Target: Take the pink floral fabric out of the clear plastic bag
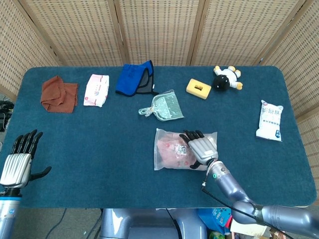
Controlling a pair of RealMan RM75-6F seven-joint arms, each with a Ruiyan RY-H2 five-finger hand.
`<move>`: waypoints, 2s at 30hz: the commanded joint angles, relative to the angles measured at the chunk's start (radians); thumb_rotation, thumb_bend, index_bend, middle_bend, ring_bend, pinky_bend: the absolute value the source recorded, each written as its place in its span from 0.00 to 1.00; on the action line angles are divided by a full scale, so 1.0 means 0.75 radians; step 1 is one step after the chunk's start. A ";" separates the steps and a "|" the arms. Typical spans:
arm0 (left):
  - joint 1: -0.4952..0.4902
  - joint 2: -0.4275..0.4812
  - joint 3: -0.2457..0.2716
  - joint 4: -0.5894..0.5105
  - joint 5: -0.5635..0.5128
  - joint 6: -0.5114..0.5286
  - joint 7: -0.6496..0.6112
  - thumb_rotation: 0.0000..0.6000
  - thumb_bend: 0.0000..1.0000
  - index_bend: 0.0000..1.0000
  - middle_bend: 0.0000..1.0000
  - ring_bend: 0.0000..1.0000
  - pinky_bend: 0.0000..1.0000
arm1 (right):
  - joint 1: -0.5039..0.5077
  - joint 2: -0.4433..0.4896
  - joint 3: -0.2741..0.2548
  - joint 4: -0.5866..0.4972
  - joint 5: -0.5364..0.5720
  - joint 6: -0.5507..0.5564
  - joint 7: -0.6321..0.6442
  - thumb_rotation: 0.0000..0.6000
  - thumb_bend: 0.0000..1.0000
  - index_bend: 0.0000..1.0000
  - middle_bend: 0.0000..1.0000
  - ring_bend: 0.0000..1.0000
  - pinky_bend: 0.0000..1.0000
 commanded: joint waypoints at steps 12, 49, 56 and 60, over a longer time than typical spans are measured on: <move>-0.008 0.003 -0.001 0.001 -0.016 -0.012 -0.006 1.00 0.20 0.00 0.00 0.00 0.00 | 0.199 -0.074 -0.135 0.114 0.307 0.087 -0.228 1.00 0.00 0.00 0.02 0.07 0.26; -0.479 -0.018 -0.177 0.086 0.105 -0.396 -0.147 1.00 0.21 0.24 0.00 0.00 0.00 | 0.158 0.021 0.028 0.129 -0.632 -0.083 0.730 1.00 1.00 0.49 0.56 0.62 0.71; -0.604 -0.031 -0.229 0.005 -0.006 -0.559 -0.199 1.00 0.21 0.32 0.00 0.00 0.00 | 0.191 -0.040 0.031 0.144 -0.560 -0.082 0.654 1.00 1.00 0.49 0.56 0.62 0.71; -0.659 -0.037 -0.253 -0.039 -0.124 -0.642 -0.158 1.00 0.21 0.34 0.00 0.00 0.00 | 0.220 -0.087 0.060 0.180 -0.491 -0.082 0.635 1.00 1.00 0.49 0.56 0.62 0.71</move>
